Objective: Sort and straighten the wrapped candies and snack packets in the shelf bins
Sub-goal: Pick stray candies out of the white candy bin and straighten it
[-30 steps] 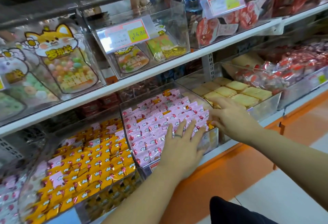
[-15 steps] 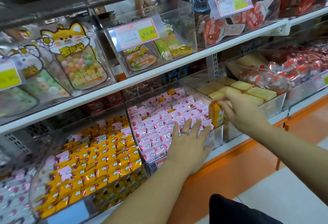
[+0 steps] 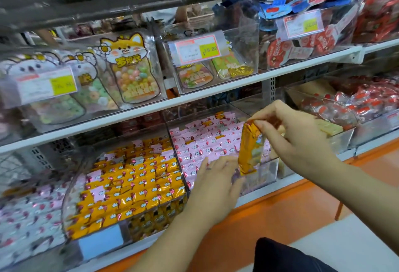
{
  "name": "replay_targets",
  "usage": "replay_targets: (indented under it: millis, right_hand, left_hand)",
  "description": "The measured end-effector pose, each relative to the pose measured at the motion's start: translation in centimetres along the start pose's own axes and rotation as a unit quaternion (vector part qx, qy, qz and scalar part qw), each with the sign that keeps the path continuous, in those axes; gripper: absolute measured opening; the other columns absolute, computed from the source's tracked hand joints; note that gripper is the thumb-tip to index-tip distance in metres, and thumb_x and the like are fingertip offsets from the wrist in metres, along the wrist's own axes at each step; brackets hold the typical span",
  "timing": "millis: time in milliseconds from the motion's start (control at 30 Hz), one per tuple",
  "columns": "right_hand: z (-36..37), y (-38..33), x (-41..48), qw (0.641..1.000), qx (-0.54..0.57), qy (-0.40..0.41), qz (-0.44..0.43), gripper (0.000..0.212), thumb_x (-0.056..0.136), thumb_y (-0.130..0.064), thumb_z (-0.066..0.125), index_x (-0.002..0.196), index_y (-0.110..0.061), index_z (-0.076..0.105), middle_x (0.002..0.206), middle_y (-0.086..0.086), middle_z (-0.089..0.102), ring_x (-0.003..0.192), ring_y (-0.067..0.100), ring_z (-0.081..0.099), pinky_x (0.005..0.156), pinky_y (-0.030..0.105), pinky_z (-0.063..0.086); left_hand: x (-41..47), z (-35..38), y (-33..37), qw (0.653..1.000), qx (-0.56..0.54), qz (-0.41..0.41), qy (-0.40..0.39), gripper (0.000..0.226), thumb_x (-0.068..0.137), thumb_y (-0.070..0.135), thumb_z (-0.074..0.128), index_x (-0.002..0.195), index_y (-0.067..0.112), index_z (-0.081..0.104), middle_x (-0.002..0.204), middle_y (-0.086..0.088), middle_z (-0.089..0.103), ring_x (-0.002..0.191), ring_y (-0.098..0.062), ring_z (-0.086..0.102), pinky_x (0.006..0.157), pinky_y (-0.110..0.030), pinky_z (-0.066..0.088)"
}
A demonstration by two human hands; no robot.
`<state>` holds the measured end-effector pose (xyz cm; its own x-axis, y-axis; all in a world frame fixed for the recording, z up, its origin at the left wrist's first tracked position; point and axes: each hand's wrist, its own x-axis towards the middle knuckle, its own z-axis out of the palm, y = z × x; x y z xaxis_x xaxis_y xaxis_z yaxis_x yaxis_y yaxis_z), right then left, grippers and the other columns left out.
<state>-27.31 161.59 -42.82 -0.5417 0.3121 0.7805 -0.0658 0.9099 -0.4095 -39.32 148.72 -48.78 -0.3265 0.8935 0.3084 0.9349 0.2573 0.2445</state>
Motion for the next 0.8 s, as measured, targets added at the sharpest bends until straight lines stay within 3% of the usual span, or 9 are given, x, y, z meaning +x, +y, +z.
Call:
replay_targets:
  millis: [67, 133, 200, 267, 367, 567, 633, 700, 800]
  right_hand:
    - [1.2, -1.3, 0.2, 0.999, 0.031, -0.008, 0.005, 0.014, 0.089, -0.023, 0.051, 0.092, -0.012, 0.061, 0.073, -0.005, 0.062, 0.071, 0.007, 0.056, 0.061, 0.016, 0.043]
    - [3.0, -2.5, 0.4, 0.998, 0.053, -0.024, 0.01, 0.013, 0.089, -0.025, 0.051, 0.091, -0.015, 0.06, 0.074, -0.007, 0.062, 0.07, 0.006, 0.056, 0.061, 0.019, 0.044]
    - [4.5, -3.6, 0.4, 0.997, 0.075, -0.036, 0.009, 0.01, 0.088, -0.025, 0.051, 0.089, -0.019, 0.058, 0.073, -0.01, 0.06, 0.071, 0.006, 0.056, 0.061, 0.019, 0.044]
    - [6.4, -4.8, 0.4, 0.995, 0.094, -0.045, 0.003, 0.009, 0.088, -0.024, 0.051, 0.088, -0.019, 0.059, 0.072, -0.01, 0.06, 0.071, 0.006, 0.056, 0.061, 0.019, 0.043]
    - [9.1, -6.4, 0.4, 0.99, 0.132, -0.049, 0.014, 0.009, 0.088, -0.022, 0.052, 0.086, -0.016, 0.059, 0.069, -0.009, 0.061, 0.068, 0.005, 0.056, 0.058, 0.015, 0.041]
    - [14.4, -9.0, 0.3, 0.978, 0.184, -0.08, 0.048, 0.016, 0.092, -0.01, 0.055, 0.09, -0.025, 0.052, 0.073, -0.009, 0.059, 0.069, 0.007, 0.056, 0.056, 0.015, 0.04]
    - [15.8, -9.7, 0.2, 0.971, 0.202, -0.119, 0.039, 0.027, 0.09, -0.012, 0.059, 0.103, -0.034, 0.05, 0.09, -0.016, 0.06, 0.08, 0.001, 0.056, 0.065, 0.011, 0.043]
    - [17.3, -10.1, 0.3, 0.973, 0.158, -0.169, -0.008, 0.04, 0.085, -0.027, 0.063, 0.12, -0.038, 0.048, 0.111, -0.022, 0.056, 0.101, -0.004, 0.053, 0.083, 0.011, 0.042]
    - [20.1, -10.2, 0.6, 0.967, 0.046, -0.229, -0.099, 0.041, 0.081, -0.041, 0.059, 0.12, -0.029, 0.056, 0.111, -0.012, 0.057, 0.103, 0.007, 0.051, 0.088, 0.025, 0.044]
  left_hand:
    - [-1.7, -1.2, -1.0, 0.995, -0.081, -0.044, 0.036, 0.033, 0.097, 0.032, 0.045, 0.129, 0.03, 0.049, 0.126, 0.014, 0.051, 0.115, -0.008, 0.045, 0.113, -0.03, 0.027]
    - [-3.3, -2.4, -2.2, 0.985, -0.146, -0.08, 0.051, 0.035, 0.095, 0.027, 0.05, 0.129, 0.032, 0.049, 0.111, 0.023, 0.052, 0.103, 0.0, 0.049, 0.092, -0.015, 0.041]
    - [-4.5, -3.2, -3.0, 0.976, -0.189, -0.096, 0.048, 0.041, 0.092, 0.022, 0.054, 0.128, 0.039, 0.044, 0.105, 0.03, 0.05, 0.1, 0.006, 0.05, 0.084, -0.007, 0.041]
    - [-6.1, -4.2, -4.4, 0.97, -0.218, -0.103, 0.034, 0.05, 0.091, 0.019, 0.056, 0.128, 0.048, 0.038, 0.109, 0.031, 0.048, 0.102, 0.012, 0.047, 0.084, -0.007, 0.044]
    - [-8.3, -5.7, -6.4, 0.965, -0.245, -0.095, 0.015, 0.06, 0.09, 0.011, 0.058, 0.112, 0.061, 0.032, 0.101, 0.032, 0.051, 0.094, 0.021, 0.047, 0.075, 0.001, 0.037]
    - [-11.8, -7.3, -11.2, 0.948, -0.27, -0.152, 0.068, 0.046, 0.089, 0.032, 0.061, 0.118, 0.059, 0.037, 0.112, 0.029, 0.057, 0.101, 0.008, 0.055, 0.088, -0.016, 0.047]
    - [-12.4, -7.8, -13.2, 0.957, -0.227, -0.154, 0.097, 0.043, 0.089, 0.033, 0.059, 0.114, 0.06, 0.037, 0.115, 0.031, 0.052, 0.103, 0.012, 0.051, 0.089, -0.014, 0.044]
    - [-12.9, -8.5, -15.0, 0.967, -0.173, -0.148, 0.111, 0.044, 0.09, 0.032, 0.057, 0.116, 0.059, 0.034, 0.115, 0.029, 0.05, 0.102, 0.01, 0.048, 0.086, -0.007, 0.038]
    - [-13.7, -9.3, -17.0, 0.972, -0.129, -0.151, 0.124, 0.043, 0.091, 0.031, 0.056, 0.122, 0.054, 0.037, 0.113, 0.027, 0.048, 0.103, 0.009, 0.045, 0.086, -0.003, 0.034]
